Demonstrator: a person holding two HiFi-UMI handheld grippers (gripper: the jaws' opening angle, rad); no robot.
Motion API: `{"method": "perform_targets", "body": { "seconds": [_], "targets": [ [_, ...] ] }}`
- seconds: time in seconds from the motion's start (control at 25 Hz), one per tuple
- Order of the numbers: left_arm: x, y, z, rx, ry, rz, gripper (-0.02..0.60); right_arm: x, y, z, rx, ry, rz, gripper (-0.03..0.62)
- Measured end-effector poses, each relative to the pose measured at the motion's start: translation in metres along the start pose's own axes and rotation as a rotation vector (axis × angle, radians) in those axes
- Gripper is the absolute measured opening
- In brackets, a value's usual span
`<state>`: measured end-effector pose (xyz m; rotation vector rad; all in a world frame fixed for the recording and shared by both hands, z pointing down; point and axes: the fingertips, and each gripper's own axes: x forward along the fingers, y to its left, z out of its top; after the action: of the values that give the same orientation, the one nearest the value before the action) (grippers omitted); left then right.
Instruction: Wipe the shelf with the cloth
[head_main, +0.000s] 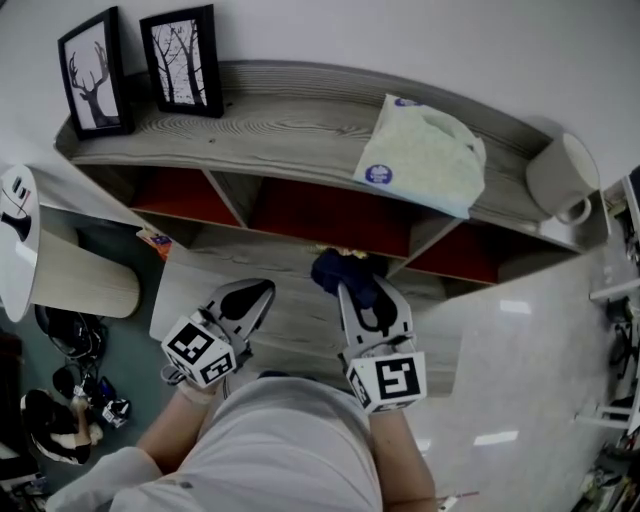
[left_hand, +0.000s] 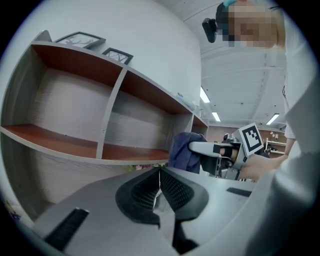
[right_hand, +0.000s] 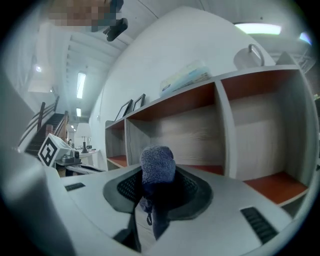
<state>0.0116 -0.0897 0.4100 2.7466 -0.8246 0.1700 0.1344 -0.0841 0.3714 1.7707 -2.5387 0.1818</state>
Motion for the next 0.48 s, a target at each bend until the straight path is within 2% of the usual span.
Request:
{"method": "perform_targets", "body": {
  "seconds": [0.2,0.48],
  "targets": [
    [0.006,-0.002,0.003,0.006,-0.003,-0.027,0.015,-0.028,-0.014,-0.007,0.035,-0.002,-0.041,0.119],
    [0.010,-0.007,-0.001,0.005,0.015,-0.041,0.015,-0.045,-0.023,-0.023,0.081,0.020,-0.053,0.120]
  ]
}}
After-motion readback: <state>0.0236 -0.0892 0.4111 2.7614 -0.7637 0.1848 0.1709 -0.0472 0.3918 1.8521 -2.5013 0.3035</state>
